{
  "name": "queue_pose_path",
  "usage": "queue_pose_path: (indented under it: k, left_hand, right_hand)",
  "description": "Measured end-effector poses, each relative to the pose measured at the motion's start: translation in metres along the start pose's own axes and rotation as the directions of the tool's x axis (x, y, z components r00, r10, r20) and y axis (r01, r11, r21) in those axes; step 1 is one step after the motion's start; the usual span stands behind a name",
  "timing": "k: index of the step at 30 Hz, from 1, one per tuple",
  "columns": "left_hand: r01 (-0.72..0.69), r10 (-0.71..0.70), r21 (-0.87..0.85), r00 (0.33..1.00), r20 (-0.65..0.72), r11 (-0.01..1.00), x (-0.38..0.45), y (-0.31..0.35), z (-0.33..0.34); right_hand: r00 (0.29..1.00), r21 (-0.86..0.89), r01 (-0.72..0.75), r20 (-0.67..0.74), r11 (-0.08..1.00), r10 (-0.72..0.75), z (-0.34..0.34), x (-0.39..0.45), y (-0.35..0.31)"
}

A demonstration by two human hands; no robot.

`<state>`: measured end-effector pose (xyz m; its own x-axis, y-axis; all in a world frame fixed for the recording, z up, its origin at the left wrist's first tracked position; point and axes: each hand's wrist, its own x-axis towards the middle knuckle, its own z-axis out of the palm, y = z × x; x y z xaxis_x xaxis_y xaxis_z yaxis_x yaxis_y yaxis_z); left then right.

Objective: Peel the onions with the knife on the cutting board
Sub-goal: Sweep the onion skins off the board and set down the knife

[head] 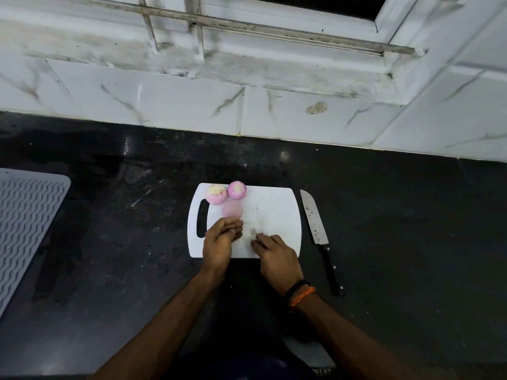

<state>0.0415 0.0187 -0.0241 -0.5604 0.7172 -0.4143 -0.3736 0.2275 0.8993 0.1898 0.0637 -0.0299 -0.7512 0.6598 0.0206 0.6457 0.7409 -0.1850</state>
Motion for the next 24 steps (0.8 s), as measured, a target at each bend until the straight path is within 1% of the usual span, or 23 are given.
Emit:
queue_pose_path:
  k: [3,6,8,9,10,11,12,13,14,15,16,17,19,20,22,24]
  left_hand:
    - [0.046,-0.046,-0.107,0.999,0.006,0.993,0.000,0.004,-0.001]
    - [0.089,-0.084,-0.193,0.996,0.032,0.977,-0.001,0.009,-0.002]
    - [0.120,-0.114,-0.250,0.993,0.038,0.961,-0.003,0.012,-0.001]
    - [0.144,-0.137,-0.283,0.990,0.043,0.948,-0.003,0.013,0.000]
    - [0.173,-0.165,-0.324,0.985,0.052,0.930,-0.004,0.015,0.000]
    - [0.205,-0.194,-0.368,0.979,0.066,0.907,-0.005,0.016,0.001]
    - [0.237,-0.222,-0.408,0.971,0.084,0.882,-0.006,0.017,0.002]
    - [0.268,-0.247,-0.436,0.963,0.106,0.859,-0.007,0.018,0.003]
    - [0.295,-0.266,-0.450,0.955,0.128,0.842,-0.008,0.020,0.005]
    - [0.321,-0.282,-0.460,0.947,0.152,0.828,-0.009,0.021,0.007]
    - [0.348,-0.298,-0.470,0.937,0.181,0.811,-0.010,0.021,0.009]
    - [0.380,-0.316,-0.482,0.925,0.210,0.790,-0.010,0.022,0.011]
    - [0.451,-0.360,-0.503,0.892,0.273,0.737,-0.010,0.023,0.013]
    - [0.487,-0.378,-0.515,0.873,0.308,0.706,-0.011,0.023,0.014]
    - [0.533,-0.394,-0.530,0.846,0.360,0.659,-0.012,0.025,0.016]
    - [0.551,-0.396,-0.535,0.834,0.384,0.640,-0.014,0.026,0.017]
  right_hand:
    - [0.999,-0.011,0.026,-0.030,1.000,-0.027,0.003,0.000,0.005]
    - [0.999,-0.047,-0.008,-0.038,0.999,0.007,0.001,0.006,0.011]
    - [0.995,-0.054,-0.091,-0.050,0.994,0.089,-0.004,0.010,0.017]
    - [0.987,-0.028,-0.151,-0.059,0.988,0.150,-0.006,0.012,0.019]
    - [0.974,0.026,-0.216,-0.058,0.976,0.217,-0.008,0.013,0.020]
    - [0.955,0.117,-0.277,-0.073,0.954,0.287,-0.008,0.013,0.020]
    - [0.931,0.245,-0.338,-0.054,0.909,0.361,-0.011,0.014,0.018]
    - [0.900,0.397,-0.402,0.006,0.825,0.436,-0.016,0.014,0.015]
    - [0.860,0.553,-0.460,0.084,0.694,0.503,-0.022,0.015,0.010]
    - [0.827,0.676,-0.487,0.151,0.554,0.542,-0.030,0.016,0.006]
    - [0.815,0.744,-0.474,0.168,0.471,0.555,-0.036,0.016,0.002]
    - [0.828,0.776,-0.435,0.146,0.456,0.542,-0.041,0.017,-0.002]
    - [0.882,0.779,-0.362,0.109,0.512,0.458,-0.049,0.018,-0.013]
    - [0.911,0.753,-0.336,0.107,0.566,0.398,-0.050,0.019,-0.019]
    - [0.946,0.657,-0.292,0.094,0.695,0.309,-0.049,0.020,-0.029]
    - [0.962,0.541,-0.250,0.041,0.803,0.272,-0.052,0.020,-0.035]
